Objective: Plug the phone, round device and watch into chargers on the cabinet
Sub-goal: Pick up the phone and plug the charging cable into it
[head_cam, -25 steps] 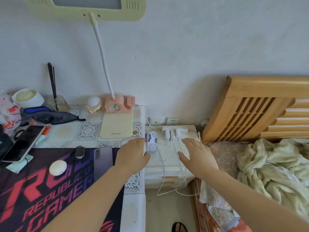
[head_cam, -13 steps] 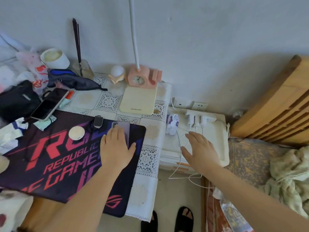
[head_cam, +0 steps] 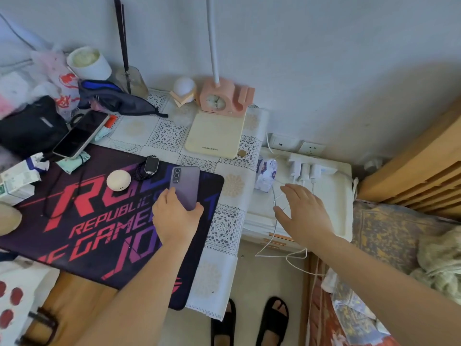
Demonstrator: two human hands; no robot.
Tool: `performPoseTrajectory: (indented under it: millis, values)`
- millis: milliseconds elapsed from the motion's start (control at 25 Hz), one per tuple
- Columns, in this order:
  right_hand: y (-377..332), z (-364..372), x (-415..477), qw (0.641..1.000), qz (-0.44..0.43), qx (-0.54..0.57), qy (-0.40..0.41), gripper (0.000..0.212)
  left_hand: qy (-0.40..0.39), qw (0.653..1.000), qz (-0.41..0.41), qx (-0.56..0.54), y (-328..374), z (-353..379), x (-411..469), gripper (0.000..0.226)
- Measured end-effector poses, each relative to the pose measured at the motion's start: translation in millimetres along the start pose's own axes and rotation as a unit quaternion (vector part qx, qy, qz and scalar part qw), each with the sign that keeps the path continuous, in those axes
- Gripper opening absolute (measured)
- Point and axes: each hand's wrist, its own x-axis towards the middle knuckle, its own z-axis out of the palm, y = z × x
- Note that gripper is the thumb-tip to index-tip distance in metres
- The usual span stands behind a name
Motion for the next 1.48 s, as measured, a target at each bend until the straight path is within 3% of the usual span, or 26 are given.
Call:
performPoseTrajectory:
  millis: [200, 320, 400, 560, 640, 720, 880, 1080, 1200, 1480]
  values:
    - [20.8, -2.5, 2.0, 1.0, 0.02, 0.002, 0.004, 0.057, -0.005, 0.991, -0.016, -0.136, 38.5, -2.8, -12.0, 0.045]
    - [41.4, -3.1, 1.8, 0.999, 0.04, 0.012, 0.007, 0.057, -0.067, 0.944, -0.052, -0.318, 79.9, -1.8, -29.4, 0.044]
    - [59.4, -2.8, 0.9, 0.998, 0.054, 0.013, 0.005, 0.057, -0.147, 0.874, -0.068, -0.458, 108.4, 3.1, -35.4, 0.038]
    - [100.5, -4.7, -1.3, 0.997, 0.081, 0.006, 0.006, 0.058, -0.395, 0.638, -0.143, -0.645, 152.6, 26.7, -44.1, 0.043]
    - [124.8, -6.1, -2.2, 0.996, 0.091, -0.015, 0.007, 0.057, -0.46, 0.573, -0.173, -0.656, 169.6, 51.2, -50.8, 0.043]
    - [150.0, -4.9, -2.5, 0.994, 0.1, -0.033, 0.009, 0.056, -0.489, 0.549, -0.196, -0.649, 183.3, 79.4, -57.7, 0.049]
    - [195.8, 9.9, 1.4, 0.991, 0.127, -0.038, -0.009, 0.055, -0.497, 0.573, -0.2, -0.62, 195.4, 126.9, -60.0, 0.053]
    - [245.8, 45.2, 25.2, 0.983, 0.179, -0.013, -0.037, 0.05, -0.483, 0.659, -0.184, -0.546, 202.3, 174.5, -55.0, 0.052]
    - [260.3, 62.7, 45.3, 0.98, 0.196, 0.018, -0.026, 0.049, -0.458, 0.688, -0.206, -0.525, 203.1, 197.6, -49.4, 0.05]
    - [268.2, 97.5, 92.2, 0.953, 0.284, 0.096, 0.045, 0.059, -0.458, 0.7, -0.225, -0.499, 203.2, 237.5, -35.7, 0.044]
